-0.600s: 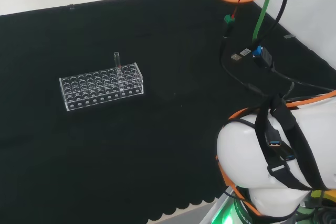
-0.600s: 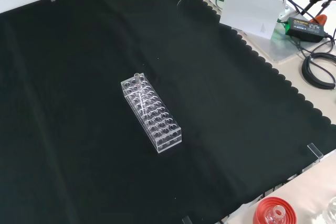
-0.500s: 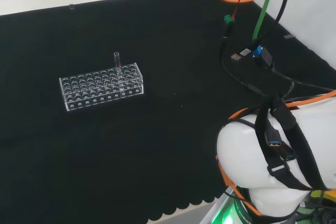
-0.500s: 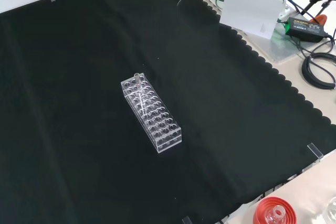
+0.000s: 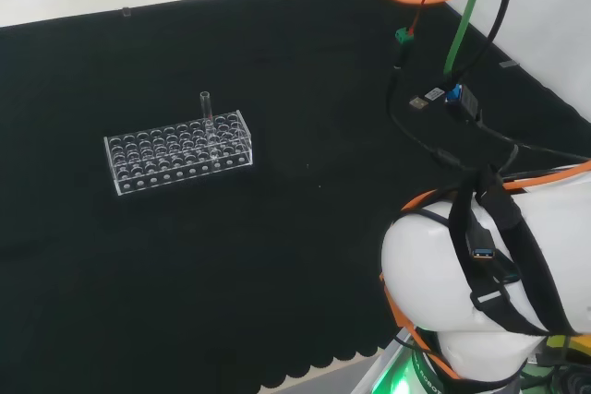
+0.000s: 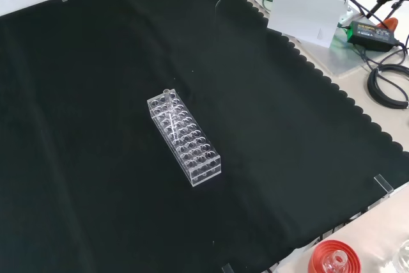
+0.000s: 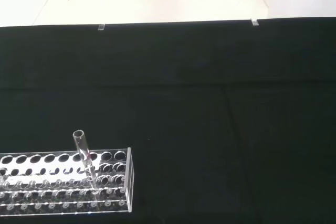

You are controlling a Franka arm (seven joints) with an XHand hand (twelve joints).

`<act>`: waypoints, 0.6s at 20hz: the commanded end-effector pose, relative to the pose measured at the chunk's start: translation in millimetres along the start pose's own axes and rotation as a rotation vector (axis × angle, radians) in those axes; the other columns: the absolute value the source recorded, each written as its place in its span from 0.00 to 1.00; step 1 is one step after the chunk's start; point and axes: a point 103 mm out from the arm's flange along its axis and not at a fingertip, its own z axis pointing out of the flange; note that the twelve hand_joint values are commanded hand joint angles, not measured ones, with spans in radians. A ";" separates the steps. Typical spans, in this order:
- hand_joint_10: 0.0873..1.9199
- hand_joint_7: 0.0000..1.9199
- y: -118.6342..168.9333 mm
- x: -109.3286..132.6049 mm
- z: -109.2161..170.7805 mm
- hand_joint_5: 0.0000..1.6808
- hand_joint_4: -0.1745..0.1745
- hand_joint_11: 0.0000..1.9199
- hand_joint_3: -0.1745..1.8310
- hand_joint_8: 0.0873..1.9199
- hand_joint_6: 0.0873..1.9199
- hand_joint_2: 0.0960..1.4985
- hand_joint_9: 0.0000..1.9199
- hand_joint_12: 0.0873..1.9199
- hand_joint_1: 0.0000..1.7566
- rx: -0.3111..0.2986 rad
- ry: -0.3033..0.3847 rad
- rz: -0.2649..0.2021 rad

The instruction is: Pick up the test tube.

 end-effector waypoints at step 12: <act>0.48 0.10 62.2 27.8 14.4 0.12 0.28 0.02 0.28 0.43 0.02 0.53 0.12 0.81 0.35 0.074 0.070 -0.141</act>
